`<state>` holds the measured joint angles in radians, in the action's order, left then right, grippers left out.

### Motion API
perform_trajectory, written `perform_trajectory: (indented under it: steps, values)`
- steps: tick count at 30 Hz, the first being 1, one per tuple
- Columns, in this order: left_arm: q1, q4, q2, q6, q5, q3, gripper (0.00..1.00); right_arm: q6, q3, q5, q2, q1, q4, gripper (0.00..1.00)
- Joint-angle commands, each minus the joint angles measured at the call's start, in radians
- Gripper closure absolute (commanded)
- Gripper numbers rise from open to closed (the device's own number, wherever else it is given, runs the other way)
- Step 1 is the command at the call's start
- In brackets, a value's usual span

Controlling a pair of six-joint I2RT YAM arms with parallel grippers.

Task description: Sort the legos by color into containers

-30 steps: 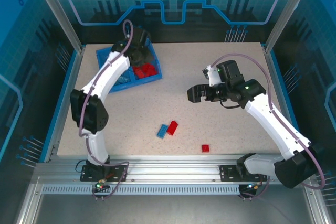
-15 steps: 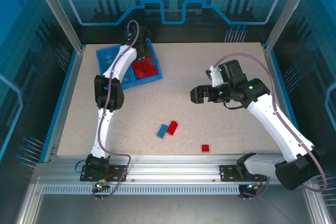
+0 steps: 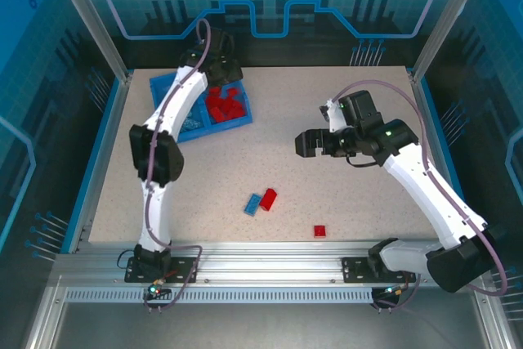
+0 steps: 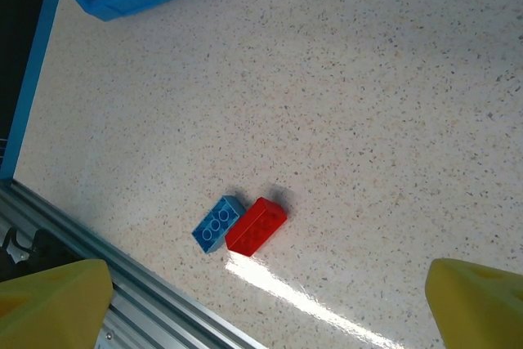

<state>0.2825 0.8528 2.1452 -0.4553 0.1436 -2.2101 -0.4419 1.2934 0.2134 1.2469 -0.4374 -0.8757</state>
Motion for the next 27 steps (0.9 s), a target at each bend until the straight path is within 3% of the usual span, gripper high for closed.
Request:
perform_trajectory:
  steps: [1,4,12,17,27]
  values:
    - [0.146,-0.035,-0.234,0.100,-0.087,0.198,0.43,-0.010,-0.023,0.003,0.014,0.017,0.035,0.00]
    - [0.272,-0.020,-0.353,0.155,-0.086,0.391,0.43,0.010,-0.026,0.019,0.023,0.027,0.021,0.00]
    - [0.540,-0.072,-0.541,-0.019,-0.079,0.812,0.41,0.039,-0.084,0.045,-0.025,0.070,-0.014,0.00]
    - [0.577,-0.085,-0.498,0.004,-0.141,0.924,0.33,0.024,-0.146,0.064,-0.070,0.086,-0.017,0.00]
    - [0.576,-0.040,-0.284,0.166,-0.149,0.861,0.30,0.004,-0.185,0.049,-0.117,0.092,-0.020,0.00]
